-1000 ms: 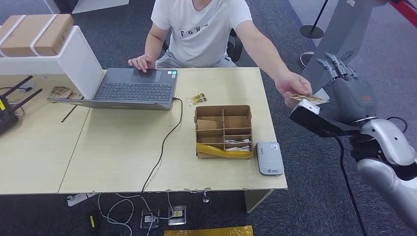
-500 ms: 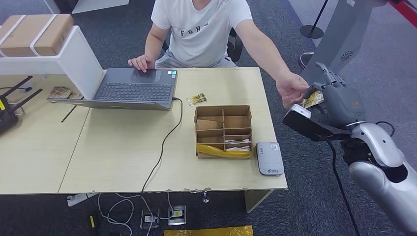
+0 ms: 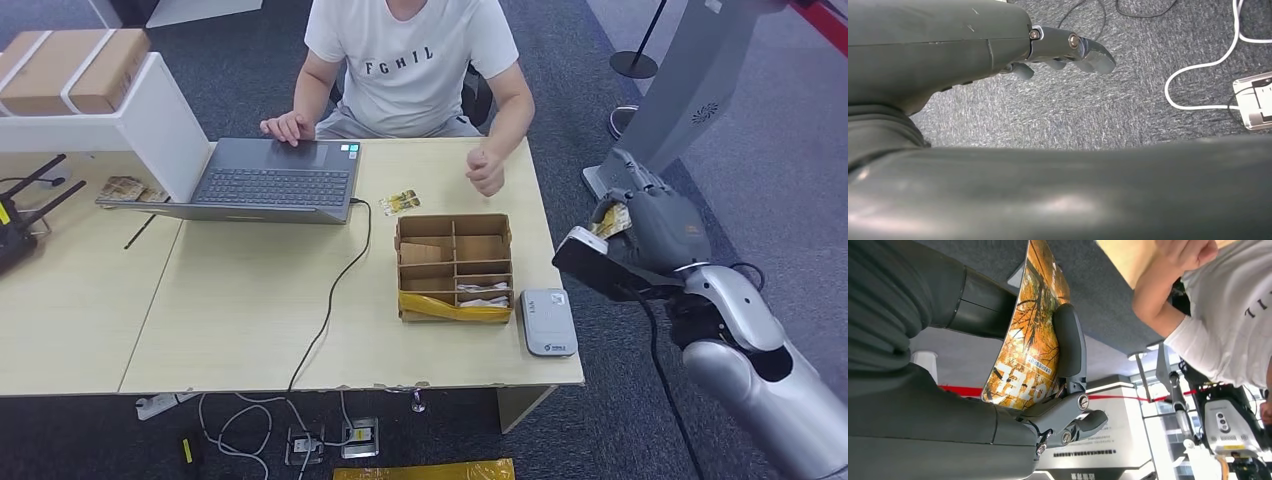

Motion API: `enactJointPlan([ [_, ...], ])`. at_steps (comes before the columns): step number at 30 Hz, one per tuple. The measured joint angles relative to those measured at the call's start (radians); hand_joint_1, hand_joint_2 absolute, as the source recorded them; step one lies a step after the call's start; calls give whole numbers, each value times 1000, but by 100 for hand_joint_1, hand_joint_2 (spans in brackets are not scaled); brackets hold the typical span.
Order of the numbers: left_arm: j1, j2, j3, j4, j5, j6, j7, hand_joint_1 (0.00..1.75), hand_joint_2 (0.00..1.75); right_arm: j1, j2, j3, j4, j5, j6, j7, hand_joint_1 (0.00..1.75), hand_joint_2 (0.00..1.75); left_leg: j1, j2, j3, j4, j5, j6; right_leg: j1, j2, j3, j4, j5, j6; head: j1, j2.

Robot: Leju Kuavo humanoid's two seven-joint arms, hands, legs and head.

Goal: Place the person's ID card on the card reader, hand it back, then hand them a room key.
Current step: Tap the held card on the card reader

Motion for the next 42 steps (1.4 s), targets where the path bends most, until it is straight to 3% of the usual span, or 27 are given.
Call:
enactJointPlan([
  [14, 1, 1, -4, 0, 8, 14, 1, 0, 0, 76, 37, 57, 6, -104, -76, 64, 175, 175, 0, 0, 0, 0, 0, 0, 0, 1, 0, 0, 0, 0, 0, 0],
  [32, 1, 1, -6, 0, 17, 19, 12, 0, 0, 157, 66, 105, 40, -200, -179, 68, 175, 175, 0, 1, 1, 0, -1, -1, 0, 2, 0, 0, 0, 0, 0, 0],
  [38, 1, 2, -6, 0, 18, 21, 15, 0, 0, 158, 89, 121, 87, -283, -221, 20, 175, 175, 1, 1, 1, 0, -1, -1, 1, 3, 0, 0, 0, 0, 0, 0],
  [42, 1, 4, -6, 0, 18, 23, 16, 0, 0, 151, 121, 130, 157, -327, -271, -54, 175, 175, 1, 1, 1, 0, -1, -1, 1, 3, 0, 0, 0, 0, 0, 0],
])
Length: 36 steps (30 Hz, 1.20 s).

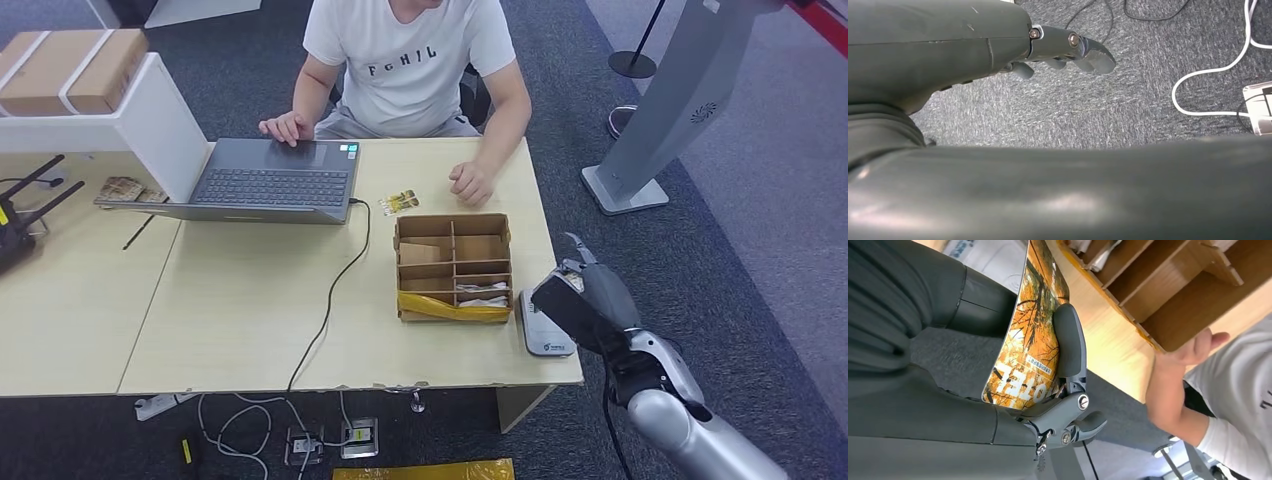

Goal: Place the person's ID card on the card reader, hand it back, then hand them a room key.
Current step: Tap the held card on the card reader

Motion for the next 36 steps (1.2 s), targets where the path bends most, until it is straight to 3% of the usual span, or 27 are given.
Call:
enactJointPlan([
  [4, 0, 1, 0, 0, 0, 3, 0, 0, 0, -10, 43, 7, 118, -31, -46, -86, 175, 175, 0, 0, 0, 0, 0, 0, 0, 0, 0, 0, 0, 0, 0, 0],
  [10, 0, 0, -1, 0, 1, 6, 2, 0, 0, -23, 96, 17, 241, -61, -70, -128, 175, 175, 0, 0, 0, 0, 0, 0, 0, 0, 0, 0, 0, 0, 0, 0],
  [15, 0, 1, -1, 0, 1, 6, 6, 0, 0, -73, 156, 19, 446, -130, -134, -314, 175, 175, 1, 2, 0, 0, 0, 0, 1, 1, 0, 0, 0, 0, 0, 0],
  [17, 0, 3, -1, 0, 1, 5, 6, 0, 0, -85, 177, 19, 530, -152, -145, -352, 175, 175, 1, 1, 0, 0, 0, 0, 1, 0, 0, 0, 0, -1, 0, 0],
  [24, 2, 12, -1, 0, 3, 1, 6, 0, 0, -111, 204, 18, 678, -190, -160, -361, 175, 175, 1, 2, 1, 0, 0, 0, 1, 1, 0, 0, 0, -1, 0, 0],
  [36, 2, 18, -1, 0, 12, 0, 6, 0, 0, -145, 213, 14, 766, -212, -172, -364, 175, 175, 1, 4, 3, 0, 0, 0, 1, 3, 2, -1, 1, -1, 0, 0],
])
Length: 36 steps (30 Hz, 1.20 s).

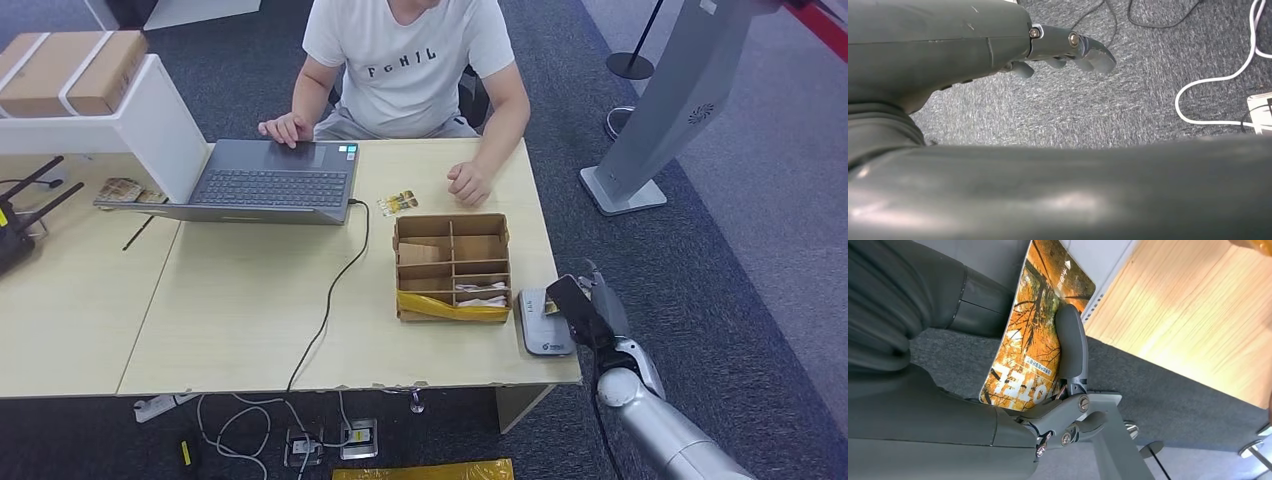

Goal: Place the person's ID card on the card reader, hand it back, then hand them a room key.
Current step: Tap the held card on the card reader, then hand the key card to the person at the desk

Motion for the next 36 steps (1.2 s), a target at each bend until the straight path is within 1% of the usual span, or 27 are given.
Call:
enactJointPlan([
  [10, 0, 2, 0, 0, 8, 1, 3, 0, 0, -21, -19, -20, 22, -5, -5, -11, 175, 175, 0, 0, 0, 0, 0, 0, 0, 0, 1, 0, 0, 0, 0, 0],
  [15, 0, 4, 0, 0, 6, -1, 3, 0, 0, -35, -28, -24, 9, 45, -14, 8, 175, 175, 0, 0, 0, 0, 0, 0, 0, 0, 1, 0, 0, 0, 0, 0],
  [19, 0, 4, 0, 0, 0, -3, 3, 0, 0, -42, -31, -25, -47, 104, -14, 30, 175, 175, 0, 0, 0, 0, 0, 0, 0, 0, 0, 0, 0, 0, 0, 0],
  [23, 0, 4, -2, 0, -10, -7, 3, 0, 0, -55, -32, -27, -148, 183, 4, 85, 175, 175, 0, 0, 0, 0, 0, 0, 0, 0, 1, 1, 0, 0, 0, 0],
  [27, 0, 2, -4, 0, -17, -12, -4, 0, 0, -77, -32, -29, -318, 282, 39, 123, 175, 175, 0, 1, 0, 0, 0, 0, 1, 1, 0, 1, 0, 0, 0, 0],
  [30, 1, 0, -4, 0, -18, -12, -11, 0, 0, -85, -37, -34, -457, 342, 83, 182, 175, 175, 1, 1, 0, 0, 0, 0, 1, 0, 0, 0, 0, 0, 0, 0],
  [33, 2, -1, -5, 0, -18, -11, -14, 0, 0, -86, -51, -41, -595, 381, 130, 236, 175, 175, 1, 1, 0, 0, 0, 0, 1, 1, 0, 0, 0, 0, 0, 0],
  [36, 2, -2, -5, 0, -18, -11, -16, 0, 0, -86, -67, -50, -691, 403, 159, 259, 175, 175, 0, 1, 0, 0, 0, 0, 1, 1, 0, 0, 0, 0, 0, 0],
])
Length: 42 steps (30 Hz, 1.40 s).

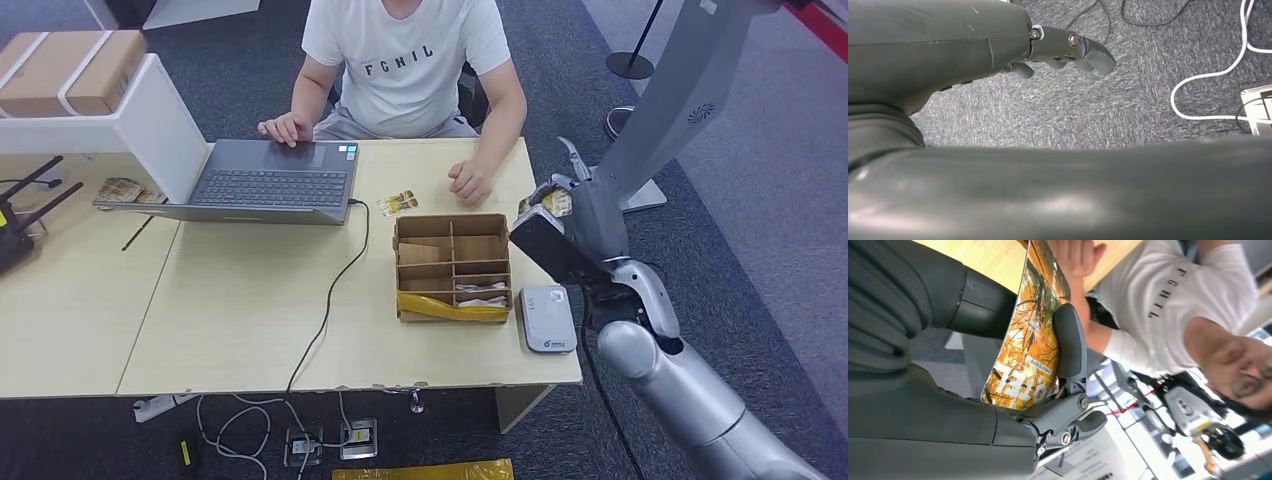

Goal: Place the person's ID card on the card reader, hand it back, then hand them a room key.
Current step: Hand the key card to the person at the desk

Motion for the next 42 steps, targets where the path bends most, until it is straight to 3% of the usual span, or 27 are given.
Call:
enactJointPlan([
  [7, 0, -3, 0, 0, -3, -3, -3, 0, 0, -2, -20, -19, -117, 44, 23, -12, 175, 175, 0, 0, 0, 0, 0, 0, 0, 0, 0, 0, 0, 0, 0, 0],
  [16, -2, -8, -15, 0, -18, -10, -6, 0, 0, -117, 2, -11, -74, 169, 131, -31, 175, 175, 1, 0, -1, 0, 0, 0, 1, 0, 0, 0, 1, -1, 0, 0],
  [21, -3, -11, -21, 0, -16, -7, -6, 0, 0, -171, 45, 15, 10, 457, 160, -9, 175, 175, 1, 0, -1, 0, 0, 0, 1, 0, 0, 0, 0, -1, 0, 0],
  [24, -4, -13, -24, 0, -14, -7, -6, 0, 0, -186, 91, 33, 73, 556, 171, 6, 175, 175, 1, 0, -1, 0, 0, 0, 1, 0, 0, 0, 0, -1, 0, 0],
  [30, -4, -19, -26, 0, -17, -11, 0, 0, 0, -218, 188, 57, 207, 614, 204, 39, 175, 175, 2, 0, -1, 0, 0, 0, 2, 0, 0, 0, 0, -1, 0, 0],
  [37, -4, -24, -33, 0, -25, -16, 0, 0, 0, -252, 243, 63, 357, 616, 200, 35, 175, 175, 2, 0, -1, 0, 0, 0, 2, 0, 0, 0, 0, -1, 0, 0],
  [38, -4, -25, -35, 0, -26, -16, 0, 0, 0, -255, 249, 63, 376, 615, 200, 34, 159, 175, 2, 0, -1, 0, 0, 0, 2, 0, 0, 0, 0, -1, 0, 0],
  [41, -4, -25, -41, 0, -27, -17, 0, 0, 0, -258, 261, 63, 416, 610, 199, 34, 28, 175, 2, 0, -1, 0, 0, 0, 2, 0, 0, 0, 0, -1, 0, 0],
  [42, -4, -26, -42, 0, -27, -17, 0, 0, 0, -259, 263, 62, 426, 609, 198, 34, 0, 175, 2, 0, -1, 0, 0, 0, 2, 0, 0, 0, 0, -1, 0, 0],
])
